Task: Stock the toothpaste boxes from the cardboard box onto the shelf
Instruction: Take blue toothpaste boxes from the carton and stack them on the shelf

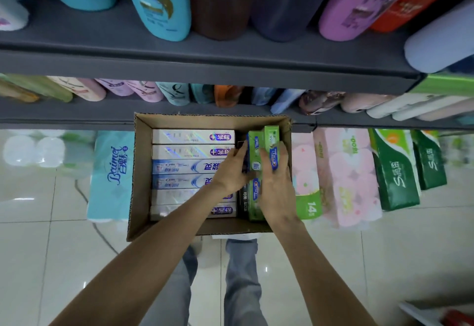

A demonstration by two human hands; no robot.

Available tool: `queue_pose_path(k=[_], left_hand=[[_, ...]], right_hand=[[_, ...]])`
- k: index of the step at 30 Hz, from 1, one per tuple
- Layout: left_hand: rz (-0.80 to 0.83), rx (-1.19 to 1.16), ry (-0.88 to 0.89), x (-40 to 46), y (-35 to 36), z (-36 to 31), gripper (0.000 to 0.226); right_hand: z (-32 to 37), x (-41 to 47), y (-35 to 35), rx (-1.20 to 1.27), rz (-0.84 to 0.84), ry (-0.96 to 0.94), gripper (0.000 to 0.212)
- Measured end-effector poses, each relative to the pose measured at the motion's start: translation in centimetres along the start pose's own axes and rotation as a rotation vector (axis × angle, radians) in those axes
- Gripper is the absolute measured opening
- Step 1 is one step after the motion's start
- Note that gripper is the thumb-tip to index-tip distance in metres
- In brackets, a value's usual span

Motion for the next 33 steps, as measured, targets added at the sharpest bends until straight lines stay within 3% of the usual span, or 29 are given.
queue_pose_path(k=[5, 10, 15, 20, 26, 30, 33], left_hand=[[-0.021, -0.082, -0.045, -0.4, -0.5, 1.1, 0.091], [-0.085, 0.129, -0.129, -0.8, 1.5, -1.2, 0.117], [-0.012, -0.026, -0.212, -1.1, 0.2, -0.9, 0.096], [0.059, -0.027, -0.268, -1.6, 1.3, -0.7, 0.102], [0.103, -0.239, -0.184, -2.1, 0.9, 1.1, 0.093], [-0.01, -0.187, -0.186, -3.1, 0.5, 1.5, 0.085], [-0.119, -0.241, -0.253, -4.2, -0.7, 2.0, 0.065]], right_hand=[[-1.3, -0.9, -4.9, 0.249, -0.109, 0.155, 0.075], [-2.5, -1.4, -6.1, 0.416, -0.122, 0.262, 0.075], [-2.2, -1.7, -6.6, 0.45, -0.089, 0.291, 0.074], [-2.1, -2.0, -6.9, 0.454, -0.068, 0.302, 0.072], [-1.5, -2.3, -7.3, 0.302, -0.046, 0.204, 0.07], [-1.3, -2.3, -6.1, 0.357, 0.04, 0.264, 0.07], [-1.1, -2.0, -6.0, 0.398, 0.093, 0.246, 0.052]])
Point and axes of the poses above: each hand's wrist, its own x-axis towards the middle knuckle, its own y-axis out of the palm, z = x × y, the point moved 3 cm from there along x, towards the middle knuckle
